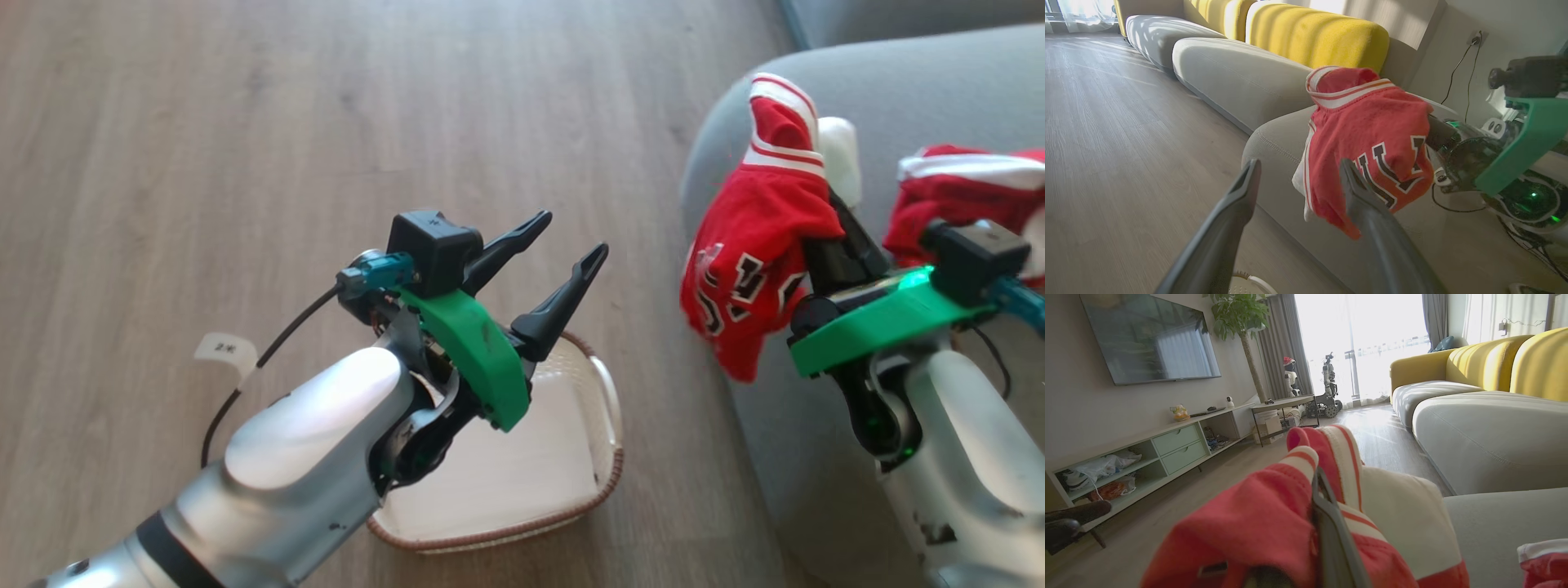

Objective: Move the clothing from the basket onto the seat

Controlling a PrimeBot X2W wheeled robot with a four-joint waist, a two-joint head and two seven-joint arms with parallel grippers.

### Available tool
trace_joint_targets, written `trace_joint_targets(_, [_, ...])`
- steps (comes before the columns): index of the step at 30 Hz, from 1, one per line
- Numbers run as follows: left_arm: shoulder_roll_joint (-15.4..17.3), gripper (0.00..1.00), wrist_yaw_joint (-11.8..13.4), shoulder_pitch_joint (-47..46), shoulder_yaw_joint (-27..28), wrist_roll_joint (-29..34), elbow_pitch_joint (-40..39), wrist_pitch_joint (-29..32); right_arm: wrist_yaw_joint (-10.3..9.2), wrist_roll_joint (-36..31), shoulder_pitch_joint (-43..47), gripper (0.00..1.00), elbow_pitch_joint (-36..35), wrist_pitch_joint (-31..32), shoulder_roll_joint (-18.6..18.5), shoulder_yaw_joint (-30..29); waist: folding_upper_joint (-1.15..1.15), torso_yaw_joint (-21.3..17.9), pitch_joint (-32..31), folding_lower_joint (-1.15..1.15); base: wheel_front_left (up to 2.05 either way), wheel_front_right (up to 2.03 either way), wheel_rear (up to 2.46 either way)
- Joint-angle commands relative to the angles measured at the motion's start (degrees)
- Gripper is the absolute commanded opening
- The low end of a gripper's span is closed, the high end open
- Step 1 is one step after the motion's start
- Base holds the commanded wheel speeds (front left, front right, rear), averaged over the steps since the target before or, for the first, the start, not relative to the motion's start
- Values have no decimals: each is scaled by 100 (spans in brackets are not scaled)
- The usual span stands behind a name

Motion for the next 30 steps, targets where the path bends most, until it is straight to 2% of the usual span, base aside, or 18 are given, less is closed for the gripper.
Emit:
trace_joint_targets(1, [133,100,34,-215,247,30,-175,-14,41,-23,-65,0,-171,-41,-39,62,0,-92,45,0,0,0,0])
trace_joint_targets(12, [380,100,-95,-304,86,287,-140,-74,41,-369,603,0,-1326,281,8,-388,0,-967,281,0,0,0,0])
trace_joint_targets(30, [456,100,-40,-327,37,313,-265,-52,41,-636,1262,0,-2343,513,337,-815,0,-2050,473,0,0,0,0])
